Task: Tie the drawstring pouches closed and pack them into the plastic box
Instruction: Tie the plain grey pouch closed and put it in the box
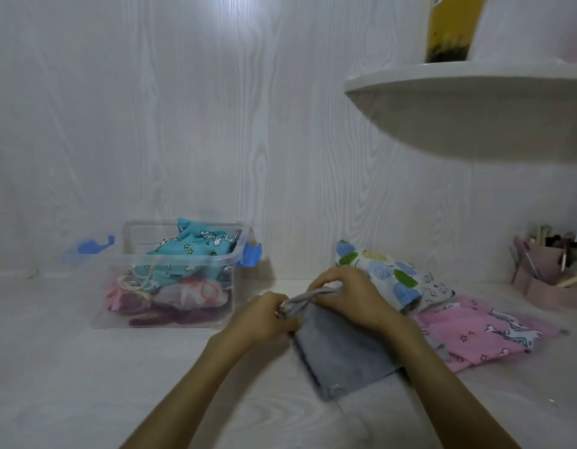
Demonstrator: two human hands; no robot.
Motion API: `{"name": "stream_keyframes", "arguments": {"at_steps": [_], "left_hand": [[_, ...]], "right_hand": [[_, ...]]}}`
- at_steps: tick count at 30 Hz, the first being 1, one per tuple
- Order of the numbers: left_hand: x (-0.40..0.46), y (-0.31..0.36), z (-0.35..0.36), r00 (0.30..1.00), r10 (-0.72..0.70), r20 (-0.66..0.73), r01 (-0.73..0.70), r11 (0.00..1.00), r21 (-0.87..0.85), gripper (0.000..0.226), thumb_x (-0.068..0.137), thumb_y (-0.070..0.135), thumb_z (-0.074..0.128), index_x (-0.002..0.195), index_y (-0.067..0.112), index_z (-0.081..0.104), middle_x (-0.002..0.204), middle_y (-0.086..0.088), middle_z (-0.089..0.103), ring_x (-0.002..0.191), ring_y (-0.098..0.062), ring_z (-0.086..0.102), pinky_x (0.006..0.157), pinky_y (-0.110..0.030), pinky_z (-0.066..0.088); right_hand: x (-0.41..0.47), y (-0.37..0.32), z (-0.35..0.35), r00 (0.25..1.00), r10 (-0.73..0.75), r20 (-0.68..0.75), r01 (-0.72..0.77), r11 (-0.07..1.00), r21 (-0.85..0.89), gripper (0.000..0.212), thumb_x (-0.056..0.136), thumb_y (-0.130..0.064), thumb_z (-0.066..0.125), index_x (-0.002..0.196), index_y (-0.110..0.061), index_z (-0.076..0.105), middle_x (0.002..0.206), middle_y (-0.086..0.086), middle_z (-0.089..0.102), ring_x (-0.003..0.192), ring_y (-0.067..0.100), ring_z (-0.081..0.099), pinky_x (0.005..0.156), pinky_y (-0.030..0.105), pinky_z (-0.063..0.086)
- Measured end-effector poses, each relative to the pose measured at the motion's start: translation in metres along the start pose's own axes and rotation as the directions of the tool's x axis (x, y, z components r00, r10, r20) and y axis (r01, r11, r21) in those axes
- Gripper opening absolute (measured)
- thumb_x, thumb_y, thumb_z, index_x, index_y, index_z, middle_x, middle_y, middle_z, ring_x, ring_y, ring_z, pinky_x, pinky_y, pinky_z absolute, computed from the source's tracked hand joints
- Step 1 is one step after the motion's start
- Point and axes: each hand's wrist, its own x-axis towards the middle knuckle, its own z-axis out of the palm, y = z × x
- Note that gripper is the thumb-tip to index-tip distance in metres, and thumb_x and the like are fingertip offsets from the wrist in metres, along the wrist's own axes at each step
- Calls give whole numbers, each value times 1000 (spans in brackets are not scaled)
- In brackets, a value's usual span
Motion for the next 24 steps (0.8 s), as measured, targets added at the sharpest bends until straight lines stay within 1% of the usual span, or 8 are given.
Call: {"name": "stream_keyframes", "arguments": {"at_steps": [3, 7, 10, 11, 14, 16, 19, 24], "left_hand": [[8, 6, -17, 996, -25, -80, 7, 974, -225, 33, 80, 35, 72, 101, 10, 66, 80, 2, 64, 71, -10, 59, 73, -29, 50], [14, 24, -40, 990, -121, 73, 136, 956, -259, 79, 73, 57, 70, 137, 18, 42, 110, 10, 61, 102, -10, 58, 93, -25, 43], [25, 25, -40, 980, -73, 186, 116, 966, -233, 42, 77, 45, 72, 106, 16, 64, 98, 2, 70, 88, -14, 65, 81, -25, 56], [28, 26, -41, 988, -67, 137, 97, 969, -228, 24, 82, 36, 69, 88, 13, 65, 81, 0, 69, 75, -14, 63, 66, -16, 54], [37, 32, -51, 992, -78, -104, 42, 950, -311, 33, 88, 21, 64, 59, 9, 56, 45, 6, 55, 45, -8, 54, 42, -11, 42], [38, 41, -62, 964, -58, -261, -51, 918, -393, 29, 88, 20, 64, 66, 2, 60, 52, -2, 60, 49, -9, 61, 51, -20, 53], [41, 51, -70, 916, 47, -399, -167, 948, -271, 22, 85, 27, 59, 84, 5, 63, 76, -10, 67, 74, -29, 67, 70, -43, 59], [32, 59, -70, 959, 123, -256, -177, 964, -201, 11, 92, 9, 51, 95, 12, 61, 78, -2, 58, 71, -13, 56, 59, -22, 55]], "right_hand": [[14, -1, -6, 969, 44, -244, -8, 989, 147, 20, 81, -8, 65, 79, -27, 70, 79, -12, 70, 78, 1, 63, 71, 10, 47], [33, -9, -17, 860, 231, -454, 5, 888, 460, 8, 85, -6, 64, 86, -13, 66, 79, -6, 65, 73, 2, 59, 63, 4, 45], [47, -16, -17, 865, 316, -391, -4, 782, 623, 6, 88, -10, 63, 94, -11, 65, 83, -2, 65, 77, 6, 59, 62, 6, 47], [51, -17, -18, 873, 339, -350, -35, 759, 650, 7, 88, -12, 64, 94, -13, 64, 83, -2, 65, 77, 7, 60, 61, 7, 48], [59, -17, -25, 881, 369, -295, -105, 762, 639, 8, 86, -12, 66, 93, -12, 63, 83, 0, 65, 74, 8, 60, 57, 8, 49], [58, -14, -36, 851, 387, -354, -74, 757, 649, 10, 84, -10, 68, 92, -11, 62, 83, 2, 65, 72, 7, 59, 55, 7, 48], [49, -7, -49, 865, 387, -320, -77, 732, 677, 21, 82, -7, 70, 100, -8, 61, 84, 0, 65, 75, 12, 61, 56, 8, 50], [18, -2, -49, 945, 327, -12, -250, 744, 620, 45, 77, -20, 75, 118, -17, 56, 109, -2, 67, 95, 11, 64, 67, 15, 54]]}}
